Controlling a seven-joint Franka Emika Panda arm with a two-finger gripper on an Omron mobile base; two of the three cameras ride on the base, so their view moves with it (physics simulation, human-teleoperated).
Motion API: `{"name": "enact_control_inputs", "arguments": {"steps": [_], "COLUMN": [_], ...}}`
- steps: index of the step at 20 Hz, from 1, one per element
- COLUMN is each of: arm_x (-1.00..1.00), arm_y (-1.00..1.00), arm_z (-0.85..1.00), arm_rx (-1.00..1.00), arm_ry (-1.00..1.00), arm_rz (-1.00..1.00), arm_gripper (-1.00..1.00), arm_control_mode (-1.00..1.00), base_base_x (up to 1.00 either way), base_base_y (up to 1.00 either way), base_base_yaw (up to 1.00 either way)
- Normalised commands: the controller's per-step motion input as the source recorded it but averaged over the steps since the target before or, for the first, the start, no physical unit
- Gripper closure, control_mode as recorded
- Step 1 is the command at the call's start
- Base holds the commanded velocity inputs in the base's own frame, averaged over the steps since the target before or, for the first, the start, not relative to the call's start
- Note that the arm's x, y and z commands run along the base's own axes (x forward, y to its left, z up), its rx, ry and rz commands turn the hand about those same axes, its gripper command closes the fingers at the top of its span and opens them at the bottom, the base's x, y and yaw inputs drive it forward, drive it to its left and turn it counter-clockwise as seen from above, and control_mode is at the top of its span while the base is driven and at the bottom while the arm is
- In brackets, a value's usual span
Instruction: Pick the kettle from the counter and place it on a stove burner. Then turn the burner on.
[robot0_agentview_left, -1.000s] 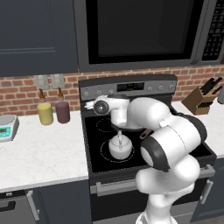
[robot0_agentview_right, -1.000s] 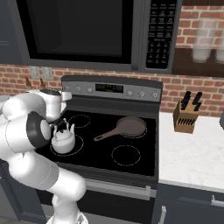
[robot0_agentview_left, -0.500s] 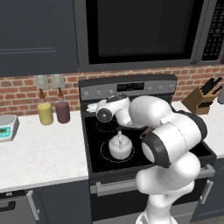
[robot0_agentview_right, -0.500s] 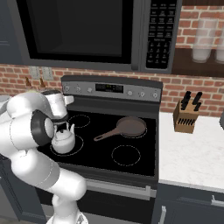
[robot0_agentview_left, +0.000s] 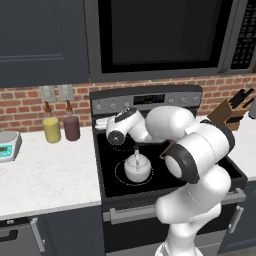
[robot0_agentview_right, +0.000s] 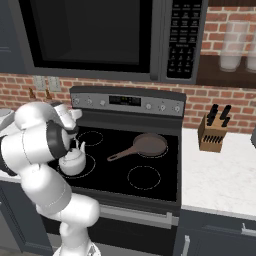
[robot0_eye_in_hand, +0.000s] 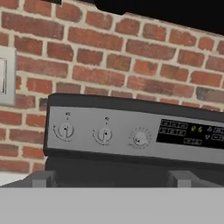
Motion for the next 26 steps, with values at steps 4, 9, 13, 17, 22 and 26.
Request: {"name": "enact_control_inputs", "arguments": {"steps": [4,9,13,17,22,26], "arm_x": [0.00,0.00,0.01,0.08,0.02,0.09], "arm_y": [0.21,0.25,0.06,0.00,0.00,0.00], "arm_z": [0.03,0.09,0.12,0.00,-0.01,-0.08], "arm_rx": [0.00,0.00,0.00,0.00,0.00,0.00], "arm_ry": [0.00,-0.03,-0.03,0.00,0.00,0.00], "arm_rz": [0.04,0.05,0.02,0.00,0.00,0.00], "arm_gripper": [-1.00,-1.00,-1.00,-1.00,-1.00,-1.00], "arm_control_mode": [-1.00,-1.00,-1.00,-1.00,-1.00,-1.00], "base_base_x": [0.00,0.00,0.00,0.00,0.00,0.00], "base_base_y": [0.00,0.00,0.00,0.00,0.00,0.00], "base_base_yaw": [0.00,0.00,0.00,0.00,0.00,0.00]}}
